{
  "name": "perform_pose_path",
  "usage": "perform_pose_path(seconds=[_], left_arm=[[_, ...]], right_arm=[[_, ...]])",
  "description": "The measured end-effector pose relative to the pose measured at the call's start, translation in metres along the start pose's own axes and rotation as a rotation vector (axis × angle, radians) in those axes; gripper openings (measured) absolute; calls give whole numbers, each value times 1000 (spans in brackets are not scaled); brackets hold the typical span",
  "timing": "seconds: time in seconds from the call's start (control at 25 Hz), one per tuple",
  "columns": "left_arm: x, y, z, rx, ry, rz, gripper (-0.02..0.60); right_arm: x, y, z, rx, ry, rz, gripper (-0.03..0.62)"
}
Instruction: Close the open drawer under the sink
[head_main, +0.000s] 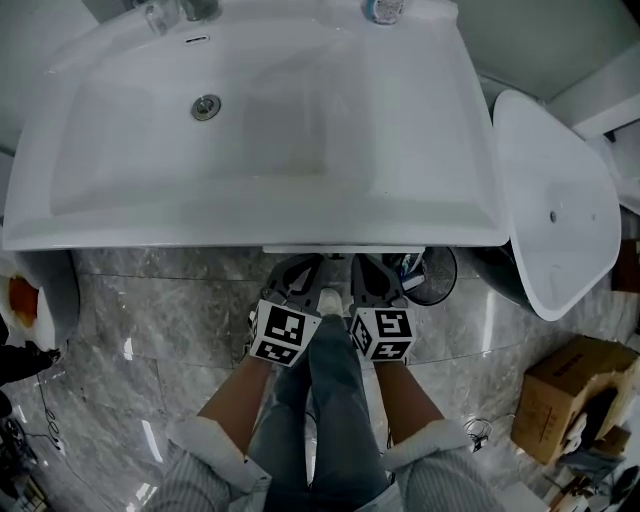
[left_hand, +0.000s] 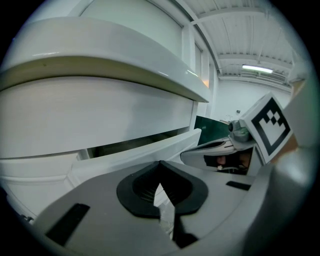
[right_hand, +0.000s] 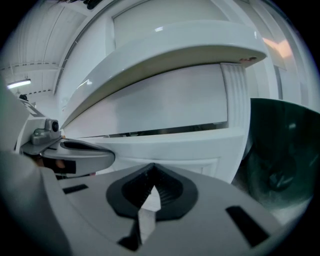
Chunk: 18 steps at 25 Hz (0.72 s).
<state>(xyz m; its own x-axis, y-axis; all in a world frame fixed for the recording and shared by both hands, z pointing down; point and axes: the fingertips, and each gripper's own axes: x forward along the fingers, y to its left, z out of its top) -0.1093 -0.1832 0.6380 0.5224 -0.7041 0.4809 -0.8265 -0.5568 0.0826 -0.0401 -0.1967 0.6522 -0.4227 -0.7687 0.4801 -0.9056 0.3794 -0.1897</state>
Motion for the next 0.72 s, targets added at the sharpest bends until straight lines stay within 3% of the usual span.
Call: perform_pose_path(seconds=[0.32,0.72], left_arm=[[11,11,9,54,1,-17,15],[18,17,16,62,8,-32,15]], right_arm=[[15,-5,10,-1,-10,-12,9],[23,-9,18,-1,-9,-24,9]])
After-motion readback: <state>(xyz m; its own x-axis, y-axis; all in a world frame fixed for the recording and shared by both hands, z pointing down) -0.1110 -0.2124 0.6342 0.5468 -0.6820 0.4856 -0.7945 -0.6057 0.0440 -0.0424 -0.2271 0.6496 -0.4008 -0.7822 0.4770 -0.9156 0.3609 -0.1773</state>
